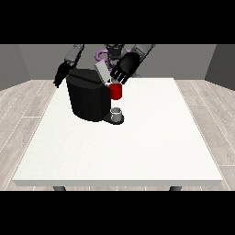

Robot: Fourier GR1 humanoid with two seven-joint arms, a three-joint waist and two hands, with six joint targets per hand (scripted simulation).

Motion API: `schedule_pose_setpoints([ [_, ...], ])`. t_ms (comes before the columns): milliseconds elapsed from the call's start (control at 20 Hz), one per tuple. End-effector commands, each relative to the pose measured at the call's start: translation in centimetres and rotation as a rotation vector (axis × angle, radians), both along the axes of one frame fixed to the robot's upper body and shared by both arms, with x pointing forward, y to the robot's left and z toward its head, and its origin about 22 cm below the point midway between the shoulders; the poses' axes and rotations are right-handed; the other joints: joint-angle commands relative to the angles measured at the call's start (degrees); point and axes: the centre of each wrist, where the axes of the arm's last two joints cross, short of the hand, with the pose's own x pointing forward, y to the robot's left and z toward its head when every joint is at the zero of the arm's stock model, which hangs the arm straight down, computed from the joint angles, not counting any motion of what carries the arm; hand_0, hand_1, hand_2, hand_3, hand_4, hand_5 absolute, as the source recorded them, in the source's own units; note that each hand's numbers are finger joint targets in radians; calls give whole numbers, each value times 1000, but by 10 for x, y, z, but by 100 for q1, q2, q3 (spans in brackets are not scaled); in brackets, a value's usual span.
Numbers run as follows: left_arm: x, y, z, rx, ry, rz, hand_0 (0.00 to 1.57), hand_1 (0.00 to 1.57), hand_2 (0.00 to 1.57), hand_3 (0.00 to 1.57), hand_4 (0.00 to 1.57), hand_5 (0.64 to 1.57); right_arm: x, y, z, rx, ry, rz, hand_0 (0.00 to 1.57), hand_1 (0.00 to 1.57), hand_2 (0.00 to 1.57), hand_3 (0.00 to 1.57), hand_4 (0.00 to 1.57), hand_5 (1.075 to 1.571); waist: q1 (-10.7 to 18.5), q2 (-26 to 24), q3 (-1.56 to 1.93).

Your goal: Insert the coffee pod into the coffee machine and close the lid

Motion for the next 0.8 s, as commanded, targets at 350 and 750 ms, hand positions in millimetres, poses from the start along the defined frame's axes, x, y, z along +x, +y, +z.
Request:
schedule_pose_setpoints([
  [350,2,-17,-1,14,5,-46,1211,1211,1252,1220,432,1571,11,-27,4,13,-9,-49,0,0,0,0,186,1571,205,178,2],
  [750,4,-19,-17,1,-23,-36,1167,1167,1238,1188,412,1571,3,-7,-3,0,-7,-39,0,0,0,0,169,1571,91,183,0],
])
